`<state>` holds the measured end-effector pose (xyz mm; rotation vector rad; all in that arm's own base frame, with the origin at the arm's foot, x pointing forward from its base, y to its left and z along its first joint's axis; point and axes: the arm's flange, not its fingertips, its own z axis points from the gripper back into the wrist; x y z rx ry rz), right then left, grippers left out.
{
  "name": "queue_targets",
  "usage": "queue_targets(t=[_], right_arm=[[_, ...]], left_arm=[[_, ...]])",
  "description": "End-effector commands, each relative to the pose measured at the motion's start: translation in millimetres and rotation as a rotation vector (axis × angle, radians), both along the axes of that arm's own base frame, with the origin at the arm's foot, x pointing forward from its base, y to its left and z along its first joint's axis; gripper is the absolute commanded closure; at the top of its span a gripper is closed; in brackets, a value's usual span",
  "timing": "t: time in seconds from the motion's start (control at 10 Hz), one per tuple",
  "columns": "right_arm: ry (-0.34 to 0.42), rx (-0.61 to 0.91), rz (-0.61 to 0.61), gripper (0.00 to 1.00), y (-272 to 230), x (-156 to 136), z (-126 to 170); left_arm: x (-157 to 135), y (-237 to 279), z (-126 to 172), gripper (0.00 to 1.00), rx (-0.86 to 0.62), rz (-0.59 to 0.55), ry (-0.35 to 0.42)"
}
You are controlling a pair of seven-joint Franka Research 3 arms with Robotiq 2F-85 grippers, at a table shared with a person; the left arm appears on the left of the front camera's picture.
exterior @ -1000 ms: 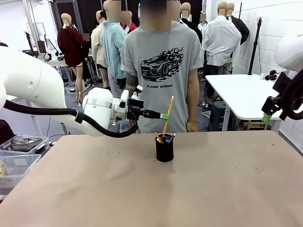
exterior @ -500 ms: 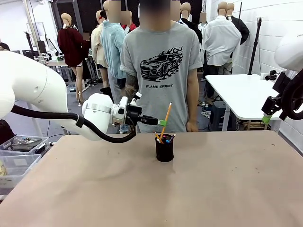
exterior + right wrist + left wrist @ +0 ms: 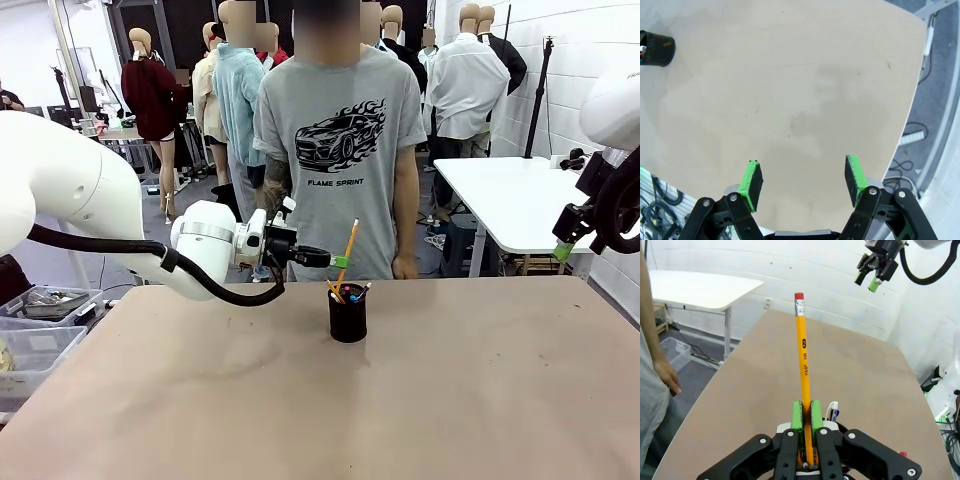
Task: Place the pens into the pen holder.
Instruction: Pick up a writing instrument from the table and place it into the Pen holder.
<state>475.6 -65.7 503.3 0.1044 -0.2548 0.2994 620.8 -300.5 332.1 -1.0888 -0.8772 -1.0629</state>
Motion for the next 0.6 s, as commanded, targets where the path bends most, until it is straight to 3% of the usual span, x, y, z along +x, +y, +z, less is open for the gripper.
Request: queue_targets(t=[0.0,0.2,0.3,0.4,0.5], right_arm=[[-0.014,0.003,0.011,0.17,-1.6,0.2,-0.8],[-0.014,0.003,0.011,0.17,-1.6,0.2,-0.8],[-0.014,0.003,0.011,0.17,-1.6,0.2,-0.8],[-0.014,0.003,0.011,0.17,-1.6,0.2,-0.8],[-0.014,0.003,0.011,0.17,-1.6,0.2,-0.8]], left_arm=[[-2.0,-1.0,-2.2,0.7,-0.013,0.012,-0.031],[-6.1,3.9,3.1,0.31,-0.012,0.018,-0.038],[-8.2,8.9,10.8,0.17,-0.013,0.029,-0.047],[-9.6,16.8,22.2,0.06,-0.029,0.05,-0.068],[-11.1,29.5,38.1,0.06,0.001,0.081,-0.081]])
